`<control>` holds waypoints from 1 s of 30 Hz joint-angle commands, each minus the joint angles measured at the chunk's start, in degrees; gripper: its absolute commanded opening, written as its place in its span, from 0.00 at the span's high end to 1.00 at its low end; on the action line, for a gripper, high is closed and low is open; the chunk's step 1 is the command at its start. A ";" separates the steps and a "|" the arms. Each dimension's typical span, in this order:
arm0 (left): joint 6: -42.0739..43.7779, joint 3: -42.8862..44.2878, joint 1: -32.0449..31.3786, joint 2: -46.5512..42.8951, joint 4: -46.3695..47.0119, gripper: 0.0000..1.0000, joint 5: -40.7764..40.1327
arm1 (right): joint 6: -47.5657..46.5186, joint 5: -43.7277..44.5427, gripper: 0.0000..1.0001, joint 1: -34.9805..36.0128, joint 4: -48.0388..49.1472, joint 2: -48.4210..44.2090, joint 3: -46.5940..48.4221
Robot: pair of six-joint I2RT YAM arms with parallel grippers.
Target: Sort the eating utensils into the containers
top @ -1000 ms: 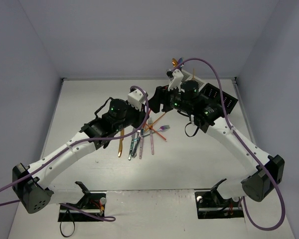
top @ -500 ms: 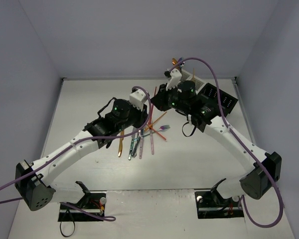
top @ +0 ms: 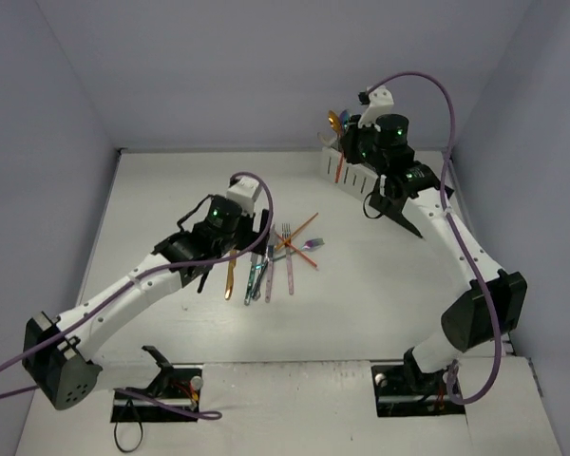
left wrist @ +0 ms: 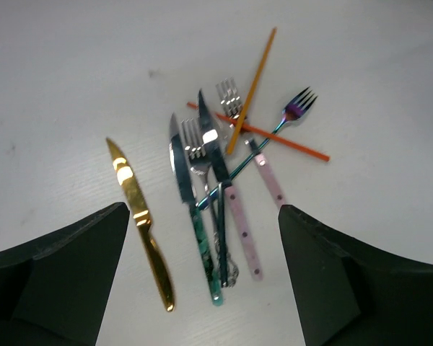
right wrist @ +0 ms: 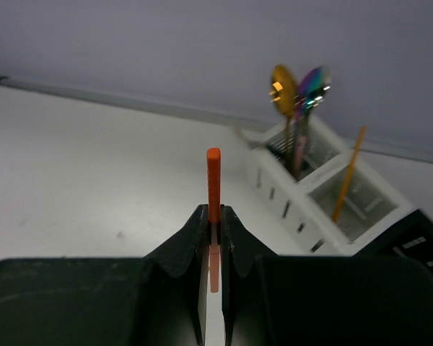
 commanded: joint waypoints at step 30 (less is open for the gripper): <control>-1.43 -9.27 6.70 -9.47 -13.32 0.16 -0.42 | 1.40 9.55 0.65 -12.58 16.39 22.14 9.16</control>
